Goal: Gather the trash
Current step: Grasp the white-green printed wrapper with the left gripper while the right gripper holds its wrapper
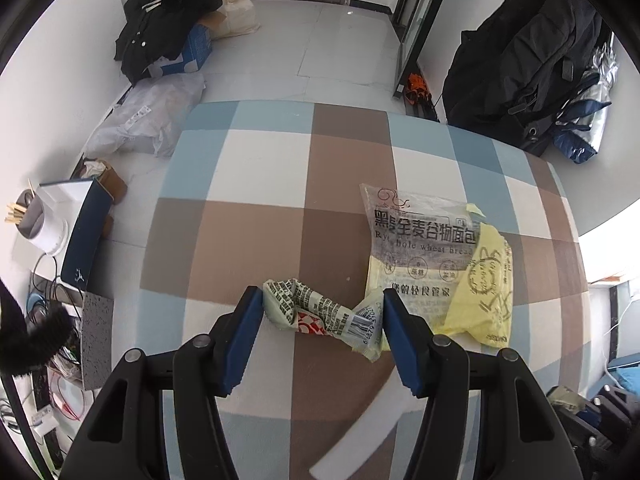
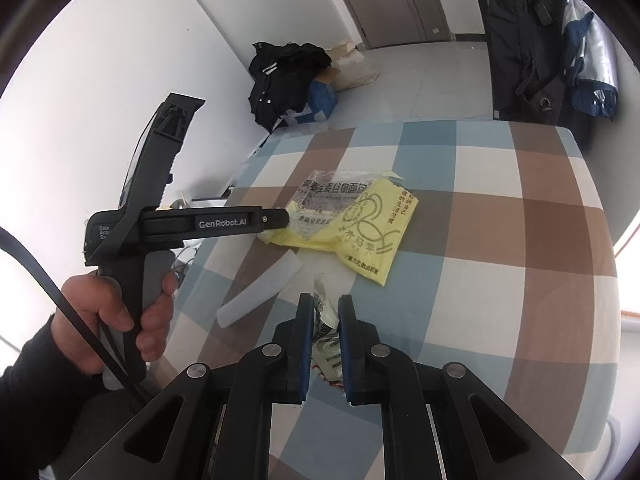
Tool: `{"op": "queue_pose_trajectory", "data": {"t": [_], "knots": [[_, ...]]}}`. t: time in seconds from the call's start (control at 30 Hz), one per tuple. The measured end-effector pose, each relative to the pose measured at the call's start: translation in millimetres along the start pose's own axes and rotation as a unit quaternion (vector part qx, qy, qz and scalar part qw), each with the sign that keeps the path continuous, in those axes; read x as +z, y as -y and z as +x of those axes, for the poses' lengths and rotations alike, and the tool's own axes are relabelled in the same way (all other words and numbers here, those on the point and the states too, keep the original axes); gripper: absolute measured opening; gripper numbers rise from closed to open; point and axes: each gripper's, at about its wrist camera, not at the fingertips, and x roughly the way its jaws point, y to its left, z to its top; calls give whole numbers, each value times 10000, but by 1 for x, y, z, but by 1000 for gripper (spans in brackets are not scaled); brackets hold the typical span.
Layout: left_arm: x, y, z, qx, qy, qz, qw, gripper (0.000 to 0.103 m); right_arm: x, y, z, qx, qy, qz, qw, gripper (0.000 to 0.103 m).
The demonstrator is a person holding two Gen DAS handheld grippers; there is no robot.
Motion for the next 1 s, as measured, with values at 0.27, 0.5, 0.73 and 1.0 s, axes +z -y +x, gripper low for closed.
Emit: {"op": "queue_pose_trajectory", "data": {"t": [0.27, 0.5, 0.73, 1.0], "knots": [[-2, -6, -18, -329, 122, -252, 9991, 56, -5, -14, -2, -49, 30, -153, 9999, 11], [-10, -5, -39, -421, 447, -181, 9979, 56, -15, -19, -9, -213, 113, -119, 9996, 11], [-22, -3, -68, -569, 989, 52, 9935, 56, -24, -28, -28, -357, 327, -148, 9987, 11], [-39, -1, -104, -765, 1359, 183, 9876, 56, -34, -35, -59, -329, 536, 39, 9980, 11]]}}
